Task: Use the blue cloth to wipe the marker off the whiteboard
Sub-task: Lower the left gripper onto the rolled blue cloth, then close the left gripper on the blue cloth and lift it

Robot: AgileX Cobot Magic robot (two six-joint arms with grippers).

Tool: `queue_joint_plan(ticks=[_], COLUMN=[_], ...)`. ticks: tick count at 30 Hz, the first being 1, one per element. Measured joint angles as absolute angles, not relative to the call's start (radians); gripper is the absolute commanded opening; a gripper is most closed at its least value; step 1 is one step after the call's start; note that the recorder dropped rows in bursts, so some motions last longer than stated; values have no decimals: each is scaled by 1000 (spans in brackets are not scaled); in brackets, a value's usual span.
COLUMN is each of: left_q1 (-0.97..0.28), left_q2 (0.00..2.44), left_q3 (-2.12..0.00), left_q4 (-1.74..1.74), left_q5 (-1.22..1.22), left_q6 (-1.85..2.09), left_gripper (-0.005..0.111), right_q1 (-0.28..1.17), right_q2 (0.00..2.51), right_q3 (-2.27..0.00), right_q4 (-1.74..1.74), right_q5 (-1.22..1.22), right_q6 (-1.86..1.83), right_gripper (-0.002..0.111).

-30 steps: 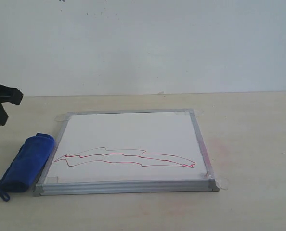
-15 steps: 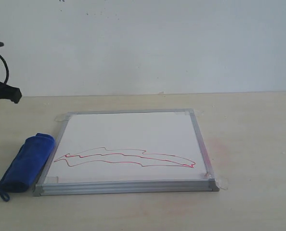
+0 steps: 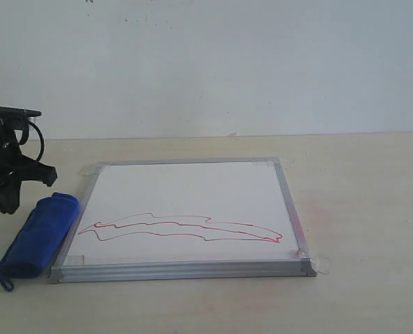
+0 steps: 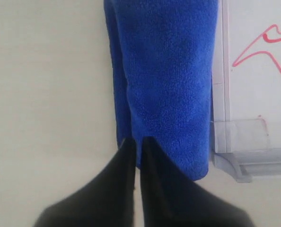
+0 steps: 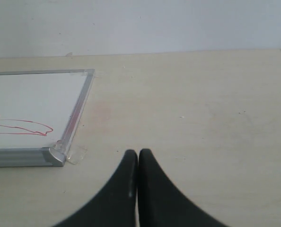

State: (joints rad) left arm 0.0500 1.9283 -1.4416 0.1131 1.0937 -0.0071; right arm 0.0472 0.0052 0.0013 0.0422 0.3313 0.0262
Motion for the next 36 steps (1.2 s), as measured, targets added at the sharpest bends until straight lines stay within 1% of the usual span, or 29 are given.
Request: queue_joint_plan(ticks=[2, 4, 7, 8, 10, 16, 23, 30, 36], left_q1=[50, 50, 50, 50, 50, 50, 50, 50, 50], left_q2=[1938, 1945, 1952, 1952, 1952, 1956, 2047, 2149, 2182], left_q3=[-1471, -1508, -1560, -1571, -1582, -1587, -1587, -1587, -1587], left_q4=[108, 92, 60, 56, 49, 45, 26, 22, 22], left_q5=[1114, 1146, 1179, 1186, 1191, 1165, 1079, 1075, 1075], left_q6=[-7, -7, -7, -7, -7, -7, -7, -12, -18], left_gripper=[13, 31, 53, 59, 65, 66, 66, 66, 66], right_q1=[47, 47, 47, 47, 47, 47, 47, 47, 47], right_q2=[5, 5, 5, 5, 5, 5, 5, 5, 5], right_q3=[1, 1, 1, 1, 1, 1, 1, 1, 1], right_q4=[42, 42, 42, 42, 42, 42, 42, 42, 42], right_q5=[331, 331, 331, 331, 331, 331, 331, 331, 331], right_q6=[26, 26, 26, 26, 26, 26, 26, 26, 26], right_gripper=[0, 0, 0, 0, 0, 0, 0, 0, 0])
